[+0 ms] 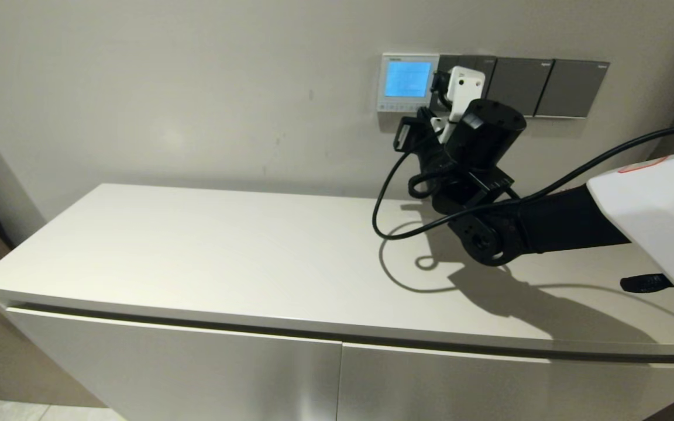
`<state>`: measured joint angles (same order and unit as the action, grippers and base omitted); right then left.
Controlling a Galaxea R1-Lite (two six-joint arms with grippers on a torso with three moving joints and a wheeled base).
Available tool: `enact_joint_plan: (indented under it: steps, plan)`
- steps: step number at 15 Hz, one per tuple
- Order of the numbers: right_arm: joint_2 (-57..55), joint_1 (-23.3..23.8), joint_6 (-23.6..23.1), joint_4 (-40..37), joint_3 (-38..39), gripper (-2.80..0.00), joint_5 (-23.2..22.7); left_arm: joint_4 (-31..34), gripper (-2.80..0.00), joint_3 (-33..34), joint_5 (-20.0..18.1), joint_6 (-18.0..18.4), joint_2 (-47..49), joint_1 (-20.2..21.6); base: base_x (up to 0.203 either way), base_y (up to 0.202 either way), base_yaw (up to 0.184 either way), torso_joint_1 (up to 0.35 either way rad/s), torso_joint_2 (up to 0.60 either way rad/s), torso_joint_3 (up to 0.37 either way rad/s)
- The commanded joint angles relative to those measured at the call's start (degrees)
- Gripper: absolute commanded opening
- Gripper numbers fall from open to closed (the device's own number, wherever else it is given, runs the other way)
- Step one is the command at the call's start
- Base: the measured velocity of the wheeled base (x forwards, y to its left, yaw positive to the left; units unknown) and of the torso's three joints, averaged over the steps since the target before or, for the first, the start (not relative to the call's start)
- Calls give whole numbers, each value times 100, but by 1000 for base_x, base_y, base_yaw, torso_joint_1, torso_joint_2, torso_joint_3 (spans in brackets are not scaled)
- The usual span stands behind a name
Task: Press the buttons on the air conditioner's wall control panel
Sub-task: Turn off the central air conditioner
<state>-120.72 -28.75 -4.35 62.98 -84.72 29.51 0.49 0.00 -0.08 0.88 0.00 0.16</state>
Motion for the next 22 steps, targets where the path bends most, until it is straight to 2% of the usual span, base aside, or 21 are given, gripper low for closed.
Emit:
enact_joint_plan:
  steps: [1,8,18,22]
  plan:
    - [99,-38,-4,66,100,-280,23,4,-280,0,-1,0,9,2,0,0,0,0,0,0]
    - [696,-405,-37,127,577,-280,61,0,-280,0,-1,0,6,2,0,0,0,0,0,0]
    - [972,-621,-97,57,850,-280,72,4,-280,0,-1,0,9,2,0,0,0,0,0,0]
    - [981,-761,-290,109,1016,-280,81,-4,-280,0,-1,0,9,2,0,0,0,0,0,0]
